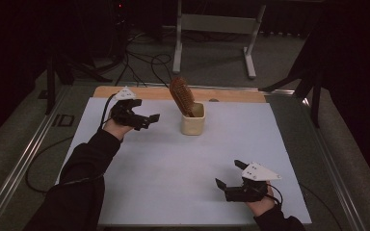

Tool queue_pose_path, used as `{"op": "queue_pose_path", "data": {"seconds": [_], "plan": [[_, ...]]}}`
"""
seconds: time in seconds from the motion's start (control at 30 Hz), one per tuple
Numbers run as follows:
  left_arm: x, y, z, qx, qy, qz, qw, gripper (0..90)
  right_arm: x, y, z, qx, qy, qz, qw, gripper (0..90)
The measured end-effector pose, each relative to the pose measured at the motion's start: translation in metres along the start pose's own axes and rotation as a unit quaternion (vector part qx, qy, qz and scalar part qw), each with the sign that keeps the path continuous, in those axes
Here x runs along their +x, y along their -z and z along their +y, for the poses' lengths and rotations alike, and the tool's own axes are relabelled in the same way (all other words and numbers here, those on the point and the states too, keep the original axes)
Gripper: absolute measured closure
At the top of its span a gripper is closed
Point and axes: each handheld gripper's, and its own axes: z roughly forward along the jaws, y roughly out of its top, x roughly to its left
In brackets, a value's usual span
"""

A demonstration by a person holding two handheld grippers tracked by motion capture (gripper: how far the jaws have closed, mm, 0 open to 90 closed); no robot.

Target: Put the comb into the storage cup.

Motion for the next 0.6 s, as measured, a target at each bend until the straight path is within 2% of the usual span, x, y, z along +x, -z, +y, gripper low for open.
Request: {"op": "queue_pose_path", "data": {"seconds": [0.17, 0.27, 0.4, 0.6], "plan": [[-0.001, 0.012, -0.009, 0.008, -0.007, 0.007, 0.9999, 0.1, 0.001, 0.000, 0.000, -0.001, 0.001, 0.000, 1.0000, 7.7], [-0.001, 0.020, -0.015, 0.004, -0.010, 0.007, 0.9999, 0.1, 0.001, 0.000, 0.001, -0.001, 0.002, -0.001, 1.0000, 7.7], [-0.002, 0.029, -0.023, 0.005, -0.008, 0.000, 1.0000, 0.1, 0.001, 0.000, 0.001, -0.001, 0.002, -0.001, 1.0000, 7.7], [-0.008, 0.038, -0.035, 0.008, -0.020, -0.006, 0.9997, 0.1, 0.001, 0.000, 0.001, -0.002, 0.004, -0.001, 1.0000, 7.7]]}}
